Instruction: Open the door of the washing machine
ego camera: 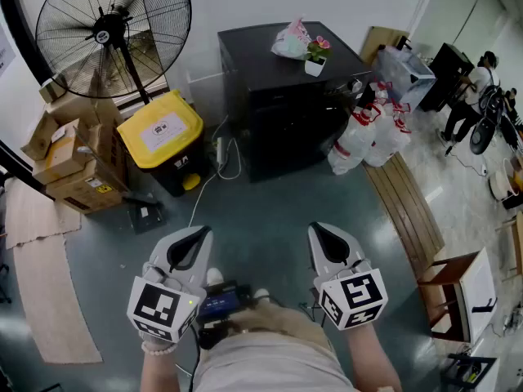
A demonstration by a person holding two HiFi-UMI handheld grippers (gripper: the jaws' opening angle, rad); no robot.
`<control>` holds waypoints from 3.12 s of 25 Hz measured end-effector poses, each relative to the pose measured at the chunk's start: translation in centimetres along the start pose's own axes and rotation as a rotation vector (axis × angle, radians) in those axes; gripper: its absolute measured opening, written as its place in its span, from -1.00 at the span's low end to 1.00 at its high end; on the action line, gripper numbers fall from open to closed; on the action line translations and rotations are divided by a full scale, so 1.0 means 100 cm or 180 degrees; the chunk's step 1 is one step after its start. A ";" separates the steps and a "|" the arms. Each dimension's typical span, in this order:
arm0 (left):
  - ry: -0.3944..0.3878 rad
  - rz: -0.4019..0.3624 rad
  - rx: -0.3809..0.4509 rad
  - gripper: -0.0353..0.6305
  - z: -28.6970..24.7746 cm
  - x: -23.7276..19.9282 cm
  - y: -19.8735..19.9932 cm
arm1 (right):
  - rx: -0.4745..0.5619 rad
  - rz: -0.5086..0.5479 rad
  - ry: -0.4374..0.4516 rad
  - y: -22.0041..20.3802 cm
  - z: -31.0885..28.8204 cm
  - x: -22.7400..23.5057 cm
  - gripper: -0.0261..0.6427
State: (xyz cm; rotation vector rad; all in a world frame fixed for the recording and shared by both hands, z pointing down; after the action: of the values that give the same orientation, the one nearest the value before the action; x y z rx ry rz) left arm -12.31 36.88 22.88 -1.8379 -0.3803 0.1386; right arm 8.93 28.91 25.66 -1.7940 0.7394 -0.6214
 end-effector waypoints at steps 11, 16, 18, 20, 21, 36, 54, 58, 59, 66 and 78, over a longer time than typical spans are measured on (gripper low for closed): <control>0.0020 0.0018 0.0044 -0.91 0.000 0.001 0.003 | 0.0001 0.0040 0.0037 0.001 0.000 -0.002 -0.91; 0.0041 0.0029 0.0047 -0.91 0.003 -0.001 0.001 | 0.0030 -0.0054 0.0002 0.001 -0.002 -0.004 -0.91; 0.0043 0.0043 0.0057 -0.91 0.003 0.000 0.001 | 0.0037 -0.0117 -0.0023 0.000 -0.001 -0.004 -0.91; 0.0049 0.0078 0.0082 -0.91 0.004 0.000 0.001 | 0.0008 -0.0101 -0.0054 -0.001 0.000 -0.004 -0.91; 0.0056 0.0104 0.0098 -0.91 0.005 0.000 0.001 | -0.0007 -0.0079 -0.0064 -0.001 0.000 -0.005 -0.91; 0.0064 0.0154 0.0144 -0.64 0.001 0.013 0.006 | 0.0092 -0.0041 0.0041 -0.007 0.009 0.000 -0.58; -0.0151 0.0129 0.0170 -0.61 -0.042 0.005 0.009 | 0.0031 -0.0120 -0.0229 -0.010 -0.002 0.026 -0.58; -0.0291 0.0092 0.0182 -0.61 -0.066 -0.003 0.014 | 0.0006 -0.0165 -0.0358 -0.008 -0.012 0.042 -0.58; -0.0321 0.0084 0.0181 -0.61 -0.072 -0.006 0.015 | 0.0004 -0.0176 -0.0387 -0.007 -0.016 0.045 -0.58; -0.0483 0.0044 0.0169 -0.61 -0.113 -0.028 0.024 | -0.0019 -0.0249 -0.0513 0.002 -0.043 0.068 -0.58; -0.0659 0.0109 0.0149 -0.58 -0.176 -0.083 0.039 | -0.0042 -0.0334 -0.0636 0.031 -0.108 0.098 -0.56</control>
State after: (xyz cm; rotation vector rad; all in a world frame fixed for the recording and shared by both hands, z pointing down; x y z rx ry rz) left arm -14.39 17.20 23.64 -1.7897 -0.4859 0.3604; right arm 7.21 14.10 26.75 -1.8842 0.5177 -0.4974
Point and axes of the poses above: the fingertips, and each gripper's own axes: z backward along the fingers, x to its right, y out of its top, the point moved 5 cm from there along z, backward along the fingers, and after that the axes turned 2 degrees about -z, right-handed, at the moved point
